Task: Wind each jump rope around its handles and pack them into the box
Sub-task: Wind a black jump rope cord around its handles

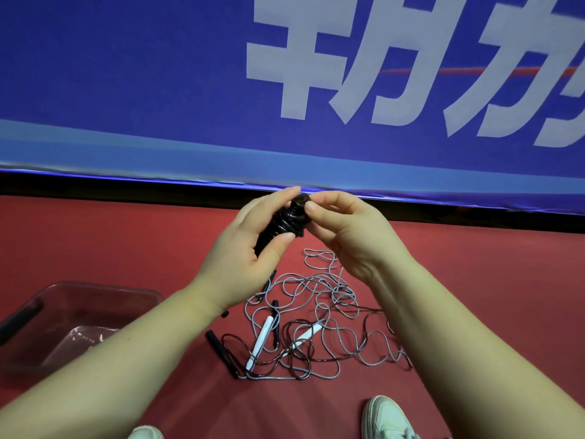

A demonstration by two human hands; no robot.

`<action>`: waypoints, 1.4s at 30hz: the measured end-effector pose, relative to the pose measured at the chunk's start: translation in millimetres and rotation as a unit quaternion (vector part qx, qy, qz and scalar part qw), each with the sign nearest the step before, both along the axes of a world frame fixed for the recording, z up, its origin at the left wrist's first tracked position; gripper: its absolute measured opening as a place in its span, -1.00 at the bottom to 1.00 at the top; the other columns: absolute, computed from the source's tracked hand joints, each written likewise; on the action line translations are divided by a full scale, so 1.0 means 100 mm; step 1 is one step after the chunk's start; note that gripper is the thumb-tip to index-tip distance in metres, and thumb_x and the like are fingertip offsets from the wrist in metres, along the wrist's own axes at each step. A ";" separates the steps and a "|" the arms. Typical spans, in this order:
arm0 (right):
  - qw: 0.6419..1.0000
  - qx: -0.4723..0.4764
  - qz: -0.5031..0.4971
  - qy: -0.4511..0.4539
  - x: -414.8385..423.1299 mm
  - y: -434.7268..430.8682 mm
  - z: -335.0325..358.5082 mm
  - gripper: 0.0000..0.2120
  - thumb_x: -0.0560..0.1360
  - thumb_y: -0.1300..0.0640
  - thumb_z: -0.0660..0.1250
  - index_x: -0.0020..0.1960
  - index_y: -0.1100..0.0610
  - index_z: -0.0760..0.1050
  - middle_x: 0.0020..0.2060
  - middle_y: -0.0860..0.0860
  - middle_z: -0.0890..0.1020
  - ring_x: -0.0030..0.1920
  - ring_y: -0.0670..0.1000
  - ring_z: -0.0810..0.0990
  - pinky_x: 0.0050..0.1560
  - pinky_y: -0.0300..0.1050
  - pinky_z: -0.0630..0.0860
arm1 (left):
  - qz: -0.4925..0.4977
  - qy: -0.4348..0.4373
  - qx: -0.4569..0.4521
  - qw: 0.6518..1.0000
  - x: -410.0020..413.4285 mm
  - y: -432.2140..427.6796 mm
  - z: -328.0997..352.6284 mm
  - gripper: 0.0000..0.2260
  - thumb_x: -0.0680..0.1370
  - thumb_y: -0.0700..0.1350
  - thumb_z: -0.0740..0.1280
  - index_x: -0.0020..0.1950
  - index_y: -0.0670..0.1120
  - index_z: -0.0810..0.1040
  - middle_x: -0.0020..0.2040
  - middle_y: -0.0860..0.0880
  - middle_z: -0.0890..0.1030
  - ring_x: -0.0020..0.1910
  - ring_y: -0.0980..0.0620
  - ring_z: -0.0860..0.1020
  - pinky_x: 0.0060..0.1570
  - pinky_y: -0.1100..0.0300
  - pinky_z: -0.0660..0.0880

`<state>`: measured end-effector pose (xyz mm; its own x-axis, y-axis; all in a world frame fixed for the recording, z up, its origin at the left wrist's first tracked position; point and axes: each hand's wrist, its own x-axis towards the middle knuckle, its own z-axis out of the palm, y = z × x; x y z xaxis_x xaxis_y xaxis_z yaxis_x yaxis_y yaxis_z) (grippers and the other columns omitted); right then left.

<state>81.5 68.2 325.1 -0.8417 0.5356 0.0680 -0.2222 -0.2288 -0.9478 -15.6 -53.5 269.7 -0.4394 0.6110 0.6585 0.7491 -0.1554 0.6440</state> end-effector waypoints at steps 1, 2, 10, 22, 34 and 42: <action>1.000 -0.009 -0.010 -0.001 -0.01 -0.01 -0.01 -0.85 0.46 0.42 0.31 -0.20 0.20 0.48 -0.27 0.06 0.59 -0.27 -0.05 0.61 -0.18 -0.30 0.59 | 0.005 0.016 0.001 1.000 0.00 0.00 0.00 -0.58 0.48 0.03 0.22 0.32 0.31 0.30 0.25 0.33 0.40 0.19 0.21 0.47 0.20 0.28 0.40; 1.000 -0.018 -0.018 -0.006 -0.02 -0.02 -0.03 -0.84 0.46 0.41 0.31 -0.20 0.19 0.47 -0.28 0.06 0.56 -0.29 -0.05 0.59 -0.25 -0.31 0.57 | 0.006 0.026 0.001 1.000 -0.01 0.01 0.00 -0.59 0.48 0.01 0.22 0.32 0.27 0.32 0.25 0.29 0.41 0.23 0.21 0.45 0.22 0.28 0.39; 0.989 0.079 -0.036 -0.117 -0.04 -0.03 -0.13 -0.94 0.51 0.26 0.34 -0.10 0.12 0.50 -0.30 -0.01 0.55 -0.41 -0.16 0.49 -0.30 -0.25 0.34 | 0.029 0.002 -0.007 1.000 0.05 0.04 -0.06 -0.72 0.46 0.04 0.22 0.15 0.28 0.41 0.10 0.32 0.45 0.04 0.23 0.51 0.08 0.33 0.41; 0.997 0.002 -0.072 -0.016 -0.17 -0.20 0.01 -0.81 0.44 0.39 0.36 -0.18 0.13 0.46 -0.28 0.05 0.55 -0.24 0.04 0.50 -0.32 -0.24 0.40 | 0.039 -0.099 0.020 0.994 0.02 0.01 0.22 -0.82 0.46 -0.04 0.27 -0.06 0.27 0.47 -0.01 -0.06 0.57 -0.17 -0.06 0.62 -0.04 -0.11 0.55; 0.996 0.049 -0.077 -0.017 -0.20 -0.20 -0.12 -0.77 0.47 0.41 0.31 -0.22 0.12 0.41 -0.24 0.10 0.52 -0.23 0.02 0.49 -0.26 -0.25 0.43 | 0.115 -0.036 0.014 0.993 -0.01 -0.03 0.17 -0.84 0.43 0.00 0.28 -0.08 0.26 0.54 -0.05 0.17 0.54 -0.06 0.16 0.55 -0.02 0.13 0.52; 0.996 0.064 -0.021 0.056 -0.21 -0.25 -0.10 -0.79 0.51 0.36 0.27 -0.14 0.06 0.52 -0.21 -0.01 0.57 -0.16 0.01 0.49 -0.14 -0.19 0.41 | 0.056 -0.109 0.084 0.989 0.01 -0.09 0.29 -0.81 0.42 -0.01 0.31 -0.11 0.32 0.57 -0.05 0.09 0.60 -0.05 -0.06 0.64 -0.03 0.11 0.57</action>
